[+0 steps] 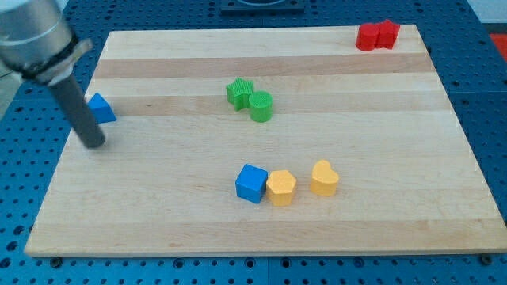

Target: Push the blue cube into the blue triangle

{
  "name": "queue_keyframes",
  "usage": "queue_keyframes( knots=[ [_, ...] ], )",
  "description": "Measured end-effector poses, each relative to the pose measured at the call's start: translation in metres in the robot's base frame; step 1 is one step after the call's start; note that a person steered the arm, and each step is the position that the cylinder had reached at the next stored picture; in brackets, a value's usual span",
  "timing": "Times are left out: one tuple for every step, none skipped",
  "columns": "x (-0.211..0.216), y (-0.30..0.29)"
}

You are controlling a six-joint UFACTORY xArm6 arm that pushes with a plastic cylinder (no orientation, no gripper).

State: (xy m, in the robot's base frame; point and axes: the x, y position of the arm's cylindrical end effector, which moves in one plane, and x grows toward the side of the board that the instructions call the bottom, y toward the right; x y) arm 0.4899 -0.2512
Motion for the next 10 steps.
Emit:
queue_keyframes(
  knots=[
    [0.076,0.058],
    [0.127,0.142],
    [0.119,0.223],
    [0.106,0.25],
    [0.097,0.266],
    [0.074,0.25],
    [0.057,0.229],
    [0.025,0.205],
    [-0.012,0.195],
    [-0.03,0.156]
  ],
)
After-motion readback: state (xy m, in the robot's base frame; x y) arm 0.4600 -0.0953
